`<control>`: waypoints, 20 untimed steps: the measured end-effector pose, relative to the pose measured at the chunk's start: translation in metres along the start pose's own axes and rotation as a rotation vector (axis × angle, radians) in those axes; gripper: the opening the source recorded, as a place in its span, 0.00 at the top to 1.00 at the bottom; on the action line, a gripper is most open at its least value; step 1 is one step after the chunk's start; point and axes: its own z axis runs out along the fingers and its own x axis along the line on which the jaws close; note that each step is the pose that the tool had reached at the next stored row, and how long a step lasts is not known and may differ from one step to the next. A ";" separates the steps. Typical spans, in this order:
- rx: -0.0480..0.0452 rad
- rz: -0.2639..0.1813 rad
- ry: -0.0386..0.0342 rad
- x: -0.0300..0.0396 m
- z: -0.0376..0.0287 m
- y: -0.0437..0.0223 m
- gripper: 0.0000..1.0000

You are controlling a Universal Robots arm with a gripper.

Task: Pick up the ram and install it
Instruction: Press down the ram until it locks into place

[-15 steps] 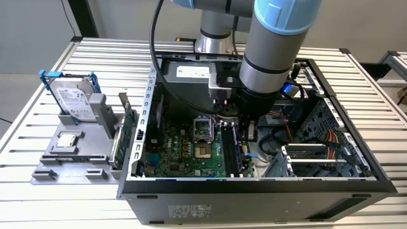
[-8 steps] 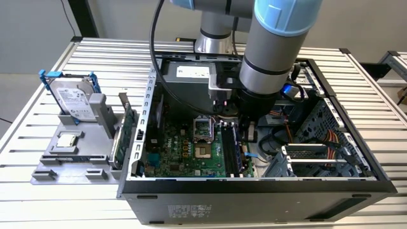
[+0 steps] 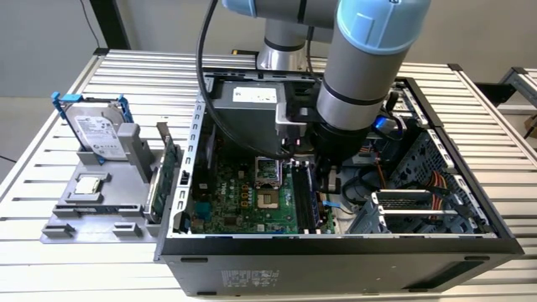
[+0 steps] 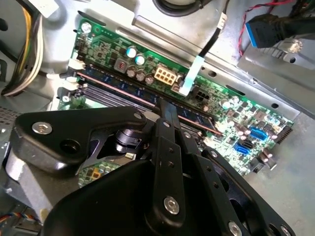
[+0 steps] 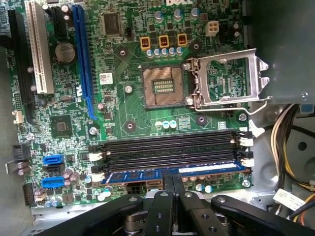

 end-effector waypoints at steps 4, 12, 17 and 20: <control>0.0006 0.000 -0.0002 0.0004 0.0045 0.0000 1.00; 0.0076 0.000 0.0007 0.0008 0.0186 0.0003 1.00; 0.0082 0.000 -0.0025 0.0001 0.0146 0.0003 1.00; 0.0080 0.000 -0.0012 0.0003 0.0069 0.0001 1.00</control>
